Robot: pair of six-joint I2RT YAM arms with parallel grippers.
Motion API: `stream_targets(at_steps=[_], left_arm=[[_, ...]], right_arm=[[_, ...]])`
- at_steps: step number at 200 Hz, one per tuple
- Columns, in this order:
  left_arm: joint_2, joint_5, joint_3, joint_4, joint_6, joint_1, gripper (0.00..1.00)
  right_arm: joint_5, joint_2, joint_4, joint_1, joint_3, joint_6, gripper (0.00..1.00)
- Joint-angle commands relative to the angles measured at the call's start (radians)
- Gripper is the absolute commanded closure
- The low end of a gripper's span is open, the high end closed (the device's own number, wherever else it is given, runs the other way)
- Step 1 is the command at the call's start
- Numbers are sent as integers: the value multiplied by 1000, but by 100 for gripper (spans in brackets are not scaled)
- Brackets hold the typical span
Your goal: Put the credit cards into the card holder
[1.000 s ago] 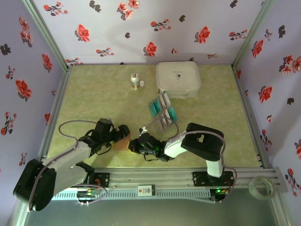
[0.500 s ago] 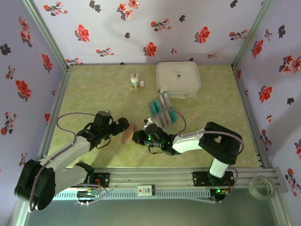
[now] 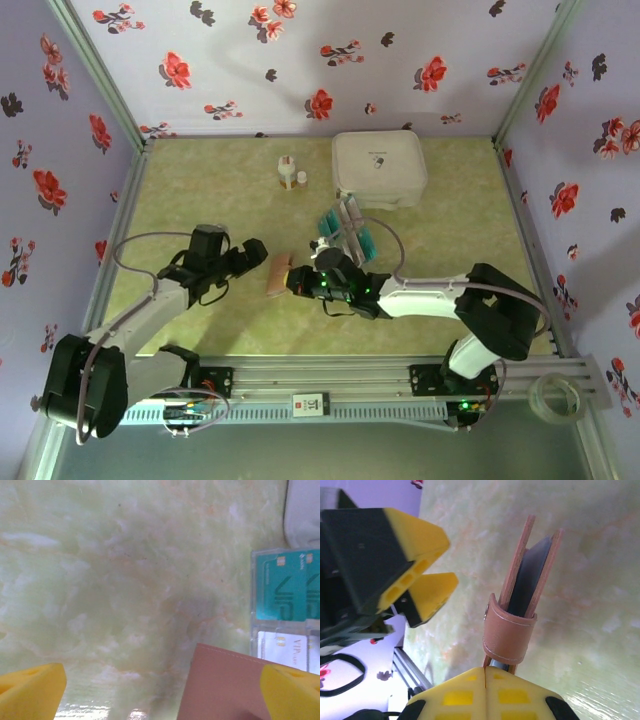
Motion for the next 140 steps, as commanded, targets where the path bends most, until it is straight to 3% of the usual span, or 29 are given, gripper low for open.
stream_targets(at_steps=[1,54,140], left_arm=[[18,137,26,115,-55,50,0],[61,275,37,348,-238,95,0],[77,313,1,667,-476,95,1]], right_arm=[[-17,-54,-39,-22,60,-49,100],[-31,-77,-62,-51,160,-74,100],[-57,29,40,-56,224,-40,100]])
